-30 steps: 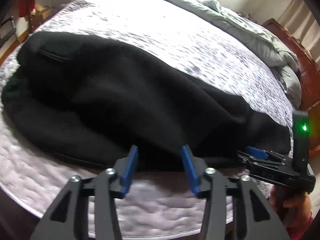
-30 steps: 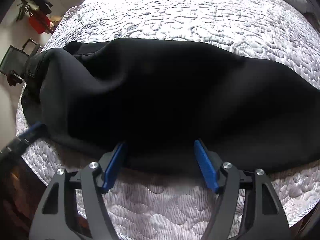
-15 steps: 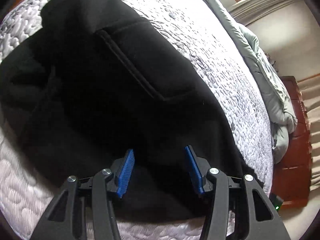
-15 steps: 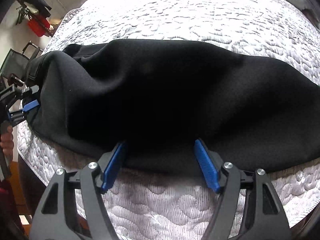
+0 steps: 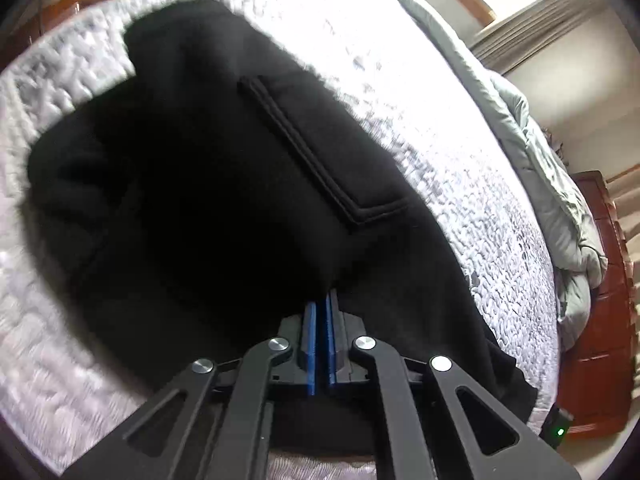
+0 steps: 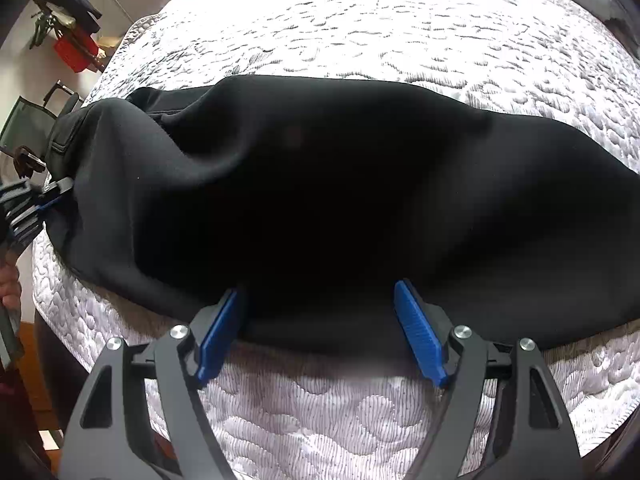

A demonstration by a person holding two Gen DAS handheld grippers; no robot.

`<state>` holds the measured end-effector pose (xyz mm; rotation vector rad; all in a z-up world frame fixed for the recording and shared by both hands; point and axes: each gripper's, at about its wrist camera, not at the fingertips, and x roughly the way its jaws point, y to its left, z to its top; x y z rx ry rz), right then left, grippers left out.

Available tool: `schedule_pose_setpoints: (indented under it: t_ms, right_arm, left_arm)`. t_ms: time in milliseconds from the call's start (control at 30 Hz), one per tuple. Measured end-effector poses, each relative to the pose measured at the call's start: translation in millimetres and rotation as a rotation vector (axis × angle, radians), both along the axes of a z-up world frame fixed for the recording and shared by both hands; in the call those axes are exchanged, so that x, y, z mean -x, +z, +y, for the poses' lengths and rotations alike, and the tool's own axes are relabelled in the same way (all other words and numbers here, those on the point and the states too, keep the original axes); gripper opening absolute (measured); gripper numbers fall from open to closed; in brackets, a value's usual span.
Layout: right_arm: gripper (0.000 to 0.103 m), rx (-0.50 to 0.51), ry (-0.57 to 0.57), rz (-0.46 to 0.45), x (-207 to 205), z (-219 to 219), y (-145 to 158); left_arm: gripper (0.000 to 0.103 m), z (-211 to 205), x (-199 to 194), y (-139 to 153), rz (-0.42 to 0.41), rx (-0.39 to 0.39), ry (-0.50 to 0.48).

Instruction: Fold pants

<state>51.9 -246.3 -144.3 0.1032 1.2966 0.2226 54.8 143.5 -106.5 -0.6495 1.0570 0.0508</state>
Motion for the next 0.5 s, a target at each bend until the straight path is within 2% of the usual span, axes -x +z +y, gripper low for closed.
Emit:
schedule_pose_setpoints:
  t_ms: [100,233,367,500]
  right_arm:
    - [0.076,-0.013,0.002,0.009,-1.4,-1.9,0.0]
    - [0.077,-0.016,0.004,0.016,-4.0,-2.6,0.0]
    - [0.081,-0.005,0.012,0.017,-5.3,0.9,-1.2]
    - [0.082,0.013,0.02,0.017,-5.7,5.2,-1.3]
  left_arm:
    - [0.003,-5.0,27.8,15.2,-0.066,-0.066,0.014]
    - [0.003,-4.6,59.3,17.1,-0.083,-0.096,0.04]
    - [0.004,-6.9,67.7,3.9,-0.043,-0.118,0.011]
    - [0.006,0.1,63.4,-0.1,0.007,-0.081,0.011]
